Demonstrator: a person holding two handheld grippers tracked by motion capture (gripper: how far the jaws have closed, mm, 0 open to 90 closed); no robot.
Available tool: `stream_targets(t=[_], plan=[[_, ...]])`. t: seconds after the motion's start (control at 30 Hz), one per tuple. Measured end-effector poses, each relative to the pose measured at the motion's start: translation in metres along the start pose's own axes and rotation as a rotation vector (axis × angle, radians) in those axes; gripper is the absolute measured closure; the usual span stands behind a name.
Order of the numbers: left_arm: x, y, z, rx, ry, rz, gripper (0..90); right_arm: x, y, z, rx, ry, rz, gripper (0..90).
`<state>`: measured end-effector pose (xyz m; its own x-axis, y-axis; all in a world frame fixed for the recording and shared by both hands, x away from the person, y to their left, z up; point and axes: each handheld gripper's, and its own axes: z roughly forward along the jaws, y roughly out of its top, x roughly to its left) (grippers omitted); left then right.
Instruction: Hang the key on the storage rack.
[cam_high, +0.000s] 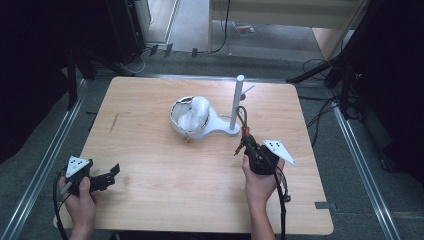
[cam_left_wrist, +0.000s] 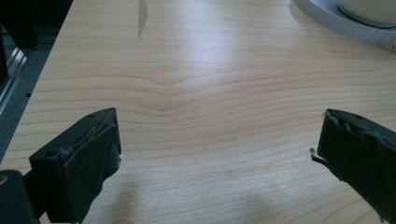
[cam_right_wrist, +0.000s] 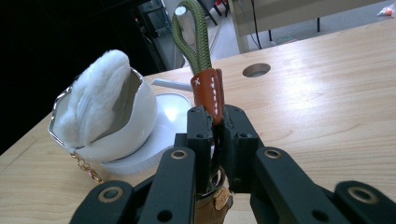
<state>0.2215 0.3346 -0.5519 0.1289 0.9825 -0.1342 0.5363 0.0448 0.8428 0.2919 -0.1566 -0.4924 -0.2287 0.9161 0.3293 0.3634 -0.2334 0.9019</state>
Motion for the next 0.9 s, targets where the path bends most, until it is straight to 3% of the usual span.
stream_targets(t=[0.47, 0.53, 0.63, 0.73, 0.9], plan=[[0.000, 0.000, 0.000, 0.001, -0.001, -0.002, 0.0, -0.005, -0.004, 0.011, 0.030, -0.013, 0.002, 81.9], [0.000, 0.000, 0.000, 0.000, 0.000, -0.001, 0.0, -0.005, -0.004, 0.012, 0.024, -0.028, -0.010, 78.7], [0.000, 0.000, 0.000, 0.000, 0.000, -0.002, 0.0, -0.006, -0.003, 0.011, 0.007, -0.039, -0.021, 65.1], [0.000, 0.000, 0.000, 0.001, 0.000, -0.001, 0.0, -0.007, -0.001, 0.010, 0.002, -0.039, -0.006, 59.9], [0.000, 0.000, 0.000, 0.001, 0.001, -0.001, 0.0, -0.007, 0.003, 0.003, -0.018, -0.062, -0.031, 48.3]])
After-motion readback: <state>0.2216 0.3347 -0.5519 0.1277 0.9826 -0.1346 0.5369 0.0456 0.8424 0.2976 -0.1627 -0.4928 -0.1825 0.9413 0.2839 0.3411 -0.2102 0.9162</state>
